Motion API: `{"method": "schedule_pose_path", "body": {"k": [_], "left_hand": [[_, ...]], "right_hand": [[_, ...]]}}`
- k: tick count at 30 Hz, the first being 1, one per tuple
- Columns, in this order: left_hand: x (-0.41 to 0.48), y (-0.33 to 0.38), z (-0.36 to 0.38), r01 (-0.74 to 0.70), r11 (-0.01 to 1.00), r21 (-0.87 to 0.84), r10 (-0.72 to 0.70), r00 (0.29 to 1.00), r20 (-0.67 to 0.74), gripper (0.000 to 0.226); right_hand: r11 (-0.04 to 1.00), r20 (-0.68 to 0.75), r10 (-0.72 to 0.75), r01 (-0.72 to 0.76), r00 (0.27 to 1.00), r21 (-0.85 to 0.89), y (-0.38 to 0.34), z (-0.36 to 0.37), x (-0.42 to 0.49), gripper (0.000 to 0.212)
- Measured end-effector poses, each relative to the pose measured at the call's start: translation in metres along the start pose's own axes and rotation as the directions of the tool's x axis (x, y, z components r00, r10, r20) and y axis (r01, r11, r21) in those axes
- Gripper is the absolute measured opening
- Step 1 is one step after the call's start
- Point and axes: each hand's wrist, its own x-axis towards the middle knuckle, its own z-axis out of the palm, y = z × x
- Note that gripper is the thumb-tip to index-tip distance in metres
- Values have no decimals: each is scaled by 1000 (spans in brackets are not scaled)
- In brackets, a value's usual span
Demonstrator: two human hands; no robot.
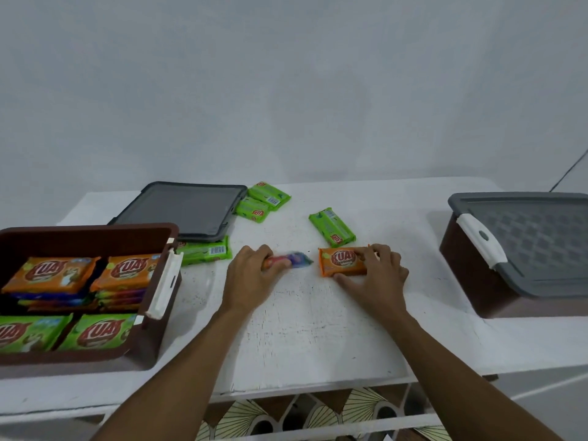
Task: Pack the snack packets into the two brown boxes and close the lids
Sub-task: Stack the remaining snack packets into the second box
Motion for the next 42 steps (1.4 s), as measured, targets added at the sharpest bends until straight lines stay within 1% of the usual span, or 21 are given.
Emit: {"method": "schedule_pose_path", "body": {"k": [2,5,7,10,12,13,14,16,18,21,23,26,28,29,31,33,35,36,39,40,42], "left_hand": [[0,-2,-2,54,998,-37,-56,997,-47,53],[3,-7,-2,148,980,-132,-153,988,-28,44],[5,-8,-1,153,976,-154,-156,988,-8,42],[6,-12,2,117,983,-144,-122,992,-20,41],[6,-15,4,129,982,-139,-131,991,-5,35],[6,-14,5,141,982,-129,-140,990,15,35],[6,-12,5,141,986,-91,-139,990,27,41],[4,-9,7,52,995,85,-55,998,42,62],[-1,-5,9,-52,975,216,33,995,91,72],[0,0,8,-75,968,240,39,988,150,65],[12,10,3,-56,959,277,-17,967,255,68],[41,27,-14,-22,935,354,-161,862,480,75],[52,31,-28,3,945,328,-184,833,522,70],[55,33,-38,20,960,280,-170,836,522,66],[60,37,-60,36,983,181,-128,838,530,61],[64,38,-92,-11,992,128,-61,837,543,64],[65,34,-130,-86,993,85,24,829,559,65],[64,27,-151,-93,995,45,50,815,577,65],[59,3,-210,-95,994,-61,112,776,621,48],[58,-9,-226,-143,989,-46,141,779,611,45],[55,-43,-260,-210,978,7,166,793,586,52]], "right_hand": [[1000,8,-10,10,1000,22,0,0,0,72],[998,28,-20,19,999,64,0,0,1,69],[997,21,-22,20,1000,68,0,-1,1,67],[1000,53,-5,4,999,17,1,-1,1,80],[1000,90,6,-4,996,-25,0,-1,1,88],[999,101,-1,4,995,-38,-1,-2,1,88],[999,108,-17,22,994,-44,-1,-2,1,86],[997,127,-55,61,990,-45,-1,-4,1,82],[994,144,-99,104,985,-31,-1,-5,-2,81],[993,145,-120,117,982,33,-5,-7,-4,74],[996,175,-84,81,981,23,-10,-11,-2,75],[999,260,-10,21,965,-40,-27,-26,5,80],[998,306,26,-6,952,-67,-43,-38,9,81],[998,318,59,-44,946,-54,-51,-43,9,80],[989,338,124,-146,933,39,-65,-52,11,74],[973,360,131,-190,924,134,-86,-60,11,65],[964,375,82,-168,924,204,-113,-69,8,53],[959,384,43,-146,922,243,-131,-72,5,48],[924,403,-80,-84,912,374,-179,-77,-3,39],[911,407,-111,-71,907,406,-195,-78,-7,35],[886,403,-188,-22,896,462,-235,-75,-17,32]]}}
